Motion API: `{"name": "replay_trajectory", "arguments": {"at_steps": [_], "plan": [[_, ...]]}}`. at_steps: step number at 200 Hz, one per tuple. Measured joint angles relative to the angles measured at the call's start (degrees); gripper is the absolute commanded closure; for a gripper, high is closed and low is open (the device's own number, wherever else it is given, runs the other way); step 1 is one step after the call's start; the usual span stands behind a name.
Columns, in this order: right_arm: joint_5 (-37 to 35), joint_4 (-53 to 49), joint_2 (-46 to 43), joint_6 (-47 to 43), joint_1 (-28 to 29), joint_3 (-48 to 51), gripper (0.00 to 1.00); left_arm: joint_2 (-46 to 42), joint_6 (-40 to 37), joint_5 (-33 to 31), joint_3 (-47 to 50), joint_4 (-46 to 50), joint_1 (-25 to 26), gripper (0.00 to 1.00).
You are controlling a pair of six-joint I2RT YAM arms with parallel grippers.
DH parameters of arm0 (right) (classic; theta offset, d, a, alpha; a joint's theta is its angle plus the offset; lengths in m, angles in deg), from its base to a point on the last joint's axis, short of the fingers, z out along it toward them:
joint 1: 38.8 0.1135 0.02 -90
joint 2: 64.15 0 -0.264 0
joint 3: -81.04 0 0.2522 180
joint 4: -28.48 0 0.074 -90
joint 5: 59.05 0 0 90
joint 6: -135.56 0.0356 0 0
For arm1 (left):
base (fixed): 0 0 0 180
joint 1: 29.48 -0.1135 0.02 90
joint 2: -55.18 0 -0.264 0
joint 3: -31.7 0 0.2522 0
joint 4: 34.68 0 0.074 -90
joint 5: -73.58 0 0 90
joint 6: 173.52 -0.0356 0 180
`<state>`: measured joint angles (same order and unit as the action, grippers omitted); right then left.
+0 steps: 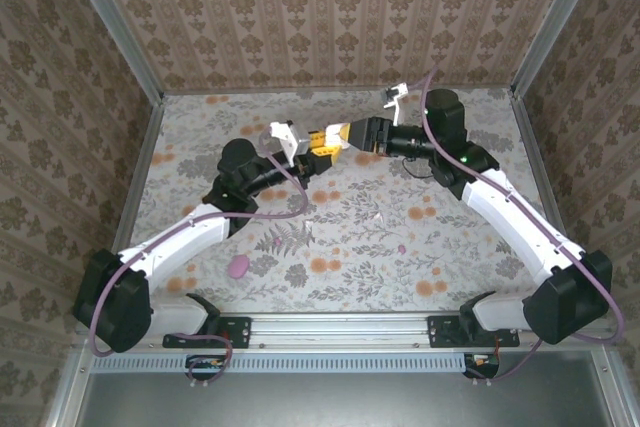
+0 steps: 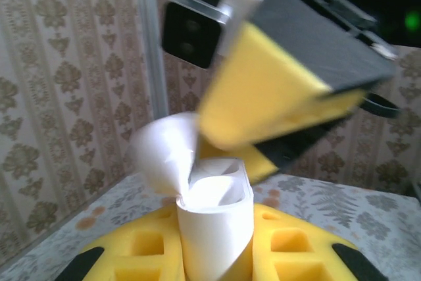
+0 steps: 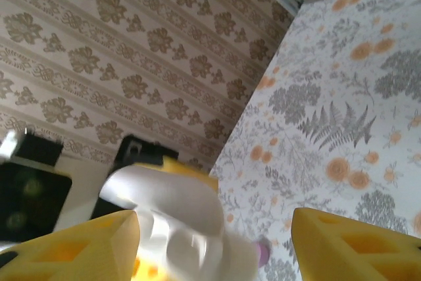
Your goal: Insert the wireless bluetooth earbuds into the charging case
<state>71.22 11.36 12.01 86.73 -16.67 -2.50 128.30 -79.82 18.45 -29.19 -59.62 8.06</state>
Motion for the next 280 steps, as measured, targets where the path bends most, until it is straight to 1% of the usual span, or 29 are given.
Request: {"name": "replay_trajectory", "arguments": {"at_steps": [27, 46, 76, 102, 118, 133, 151, 176, 187, 200, 208, 237, 257, 280], "plan": [[-0.8, 0.6, 0.6, 0.2, -0.2, -0.9, 0.33, 0.0, -0.7, 1.2, 0.3, -0.2, 0.5, 0.85], [-0.9, 0.5, 0.7, 0.3, -0.2, -1.0, 0.29, 0.0, -0.7, 0.7, 0.8, -0.2, 0.6, 0.84], [-1.2, 0.1, 0.1, 0.3, -0.3, -1.0, 0.28, 0.0, -1.4, -2.4, 2.3, -0.6, 0.6, 0.84], [-2.8, 0.2, -3.4, 1.2, -1.0, 1.4, 0.29, -0.2, -2.3, -5.5, 3.7, -0.7, 0.6, 0.84], [-5.7, -1.4, -6.4, 1.0, -2.0, 3.0, 0.31, -0.7, -2.7, -7.0, 4.2, -0.8, 0.6, 0.84], [-10.8, -5.4, -8.7, -0.4, -3.3, 3.6, 0.38, -1.3, -2.7, -7.9, 4.7, -1.4, 0.2, 0.84], [-17.0, -11.8, -9.0, -2.8, -4.5, 3.6, 0.43, -2.1, -2.1, -8.3, 6.2, -3.7, -1.1, 0.84], [-23.5, -21.0, -5.2, -6.2, -5.0, 4.1, 0.49, -2.3, 0.2, -7.8, 9.6, -8.0, -3.7, 0.84], [-25.0, -24.8, -2.4, -8.0, -5.0, 4.6, 0.52, -2.2, 1.6, -7.0, 11.1, -9.9, -4.7, 0.84], [-26.3, -28.3, 0.8, -9.9, -4.9, 5.4, 0.52, -1.7, 3.4, -5.9, 12.6, -13.1, -5.8, 0.84], [-26.8, -30.3, 2.9, -11.1, -4.7, 5.9, 0.55, -1.0, 4.8, -5.0, 13.3, -15.4, -6.6, 0.84], [-31.2, -36.2, 10.6, -16.0, -2.1, 5.7, 0.53, 2.1, 9.7, -3.0, 15.2, -22.6, -9.1, 0.85], [-34.0, -39.5, 16.2, -18.9, 0.4, 3.7, 0.53, 2.7, 11.0, -2.4, 15.4, -23.8, -9.5, 0.85], [-36.0, -41.1, 21.0, -21.4, 2.5, 1.1, 0.53, 2.5, 11.1, -1.3, 15.4, -24.9, -9.5, 0.85]]}}
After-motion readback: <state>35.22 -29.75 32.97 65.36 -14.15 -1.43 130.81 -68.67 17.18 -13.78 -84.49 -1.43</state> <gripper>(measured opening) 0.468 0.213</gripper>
